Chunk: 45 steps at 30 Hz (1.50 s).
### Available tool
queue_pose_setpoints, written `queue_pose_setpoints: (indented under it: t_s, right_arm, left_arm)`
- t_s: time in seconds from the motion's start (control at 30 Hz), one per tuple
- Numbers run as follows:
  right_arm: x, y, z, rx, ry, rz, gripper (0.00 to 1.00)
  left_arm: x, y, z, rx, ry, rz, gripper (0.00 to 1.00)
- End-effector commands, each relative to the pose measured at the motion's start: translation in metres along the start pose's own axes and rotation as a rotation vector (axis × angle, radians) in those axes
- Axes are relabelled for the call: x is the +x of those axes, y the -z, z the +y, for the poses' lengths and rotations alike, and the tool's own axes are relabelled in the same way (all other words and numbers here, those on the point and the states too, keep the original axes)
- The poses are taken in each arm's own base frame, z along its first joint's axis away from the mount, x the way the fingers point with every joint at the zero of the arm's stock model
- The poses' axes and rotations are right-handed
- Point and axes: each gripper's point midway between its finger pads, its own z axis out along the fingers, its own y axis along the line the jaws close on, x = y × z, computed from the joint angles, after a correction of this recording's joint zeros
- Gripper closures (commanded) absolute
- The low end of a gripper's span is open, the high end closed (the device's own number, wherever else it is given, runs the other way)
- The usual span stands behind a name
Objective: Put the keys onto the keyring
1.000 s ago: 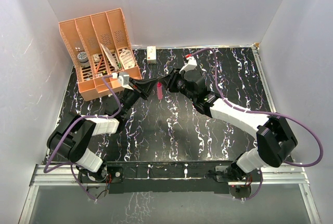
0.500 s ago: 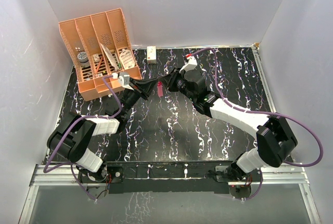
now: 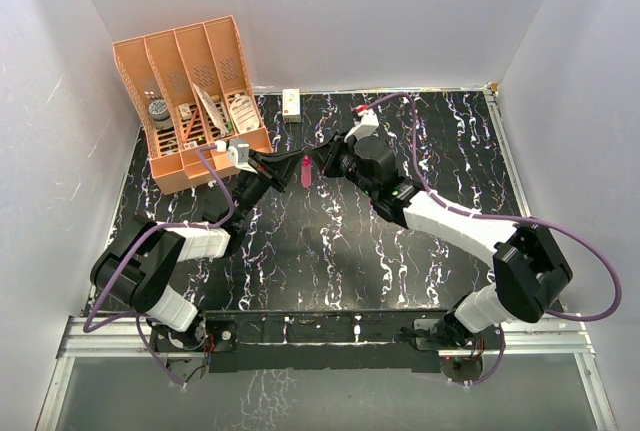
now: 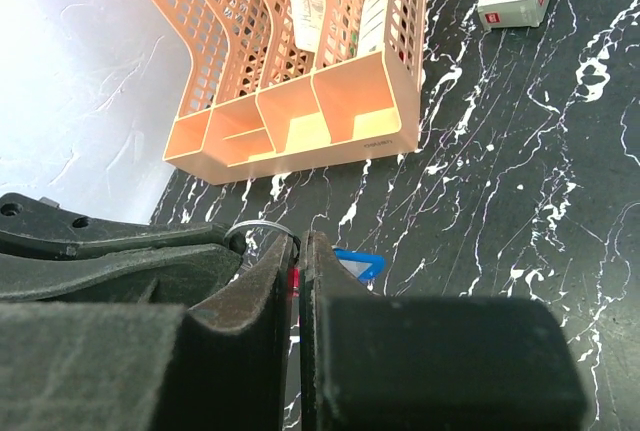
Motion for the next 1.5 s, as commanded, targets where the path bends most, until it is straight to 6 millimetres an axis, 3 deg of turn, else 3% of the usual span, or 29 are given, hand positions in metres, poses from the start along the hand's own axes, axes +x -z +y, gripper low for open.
queue_pose_setpoints:
  t_s: [0.0, 0.2, 0.43, 0.77, 1.03, 1.23, 1.47]
  right_arm:
    - [-0.049, 0.009, 0.003, 0.015, 0.031, -0.179, 1.00]
    - [-0.052, 0.011, 0.001, 0.014, 0.058, -0.201, 1.00]
    - [-0.060, 0.016, 0.001, 0.022, 0.085, -0.232, 1.00]
    - [-0.072, 0.015, 0.013, 0.022, 0.092, -0.202, 1.00]
    - [-0.074, 0.014, 0.014, 0.055, 0.106, -0.152, 1.00]
    - [-0.074, 0.017, 0.013, 0.071, 0.123, -0.127, 1.00]
    - [-0.076, 0.019, -0.006, 0.173, 0.242, -0.097, 1.00]
  left_arm:
    - [-0.054, -0.006, -0.033, 0.122, -0.045, -0.197, 0.98]
    - [-0.052, -0.009, -0.033, 0.132, -0.039, -0.190, 0.76]
    - [-0.053, -0.006, -0.032, 0.118, -0.058, -0.183, 0.68]
    - [-0.012, -0.018, -0.032, 0.185, -0.140, -0.040, 0.55]
    - [0.028, -0.030, -0.027, 0.136, -0.277, 0.054, 0.51]
    - [0.024, -0.037, -0.018, 0.054, -0.342, 0.000, 0.47]
    - [0.027, -0.036, -0.013, 0.023, -0.348, 0.007, 0.47]
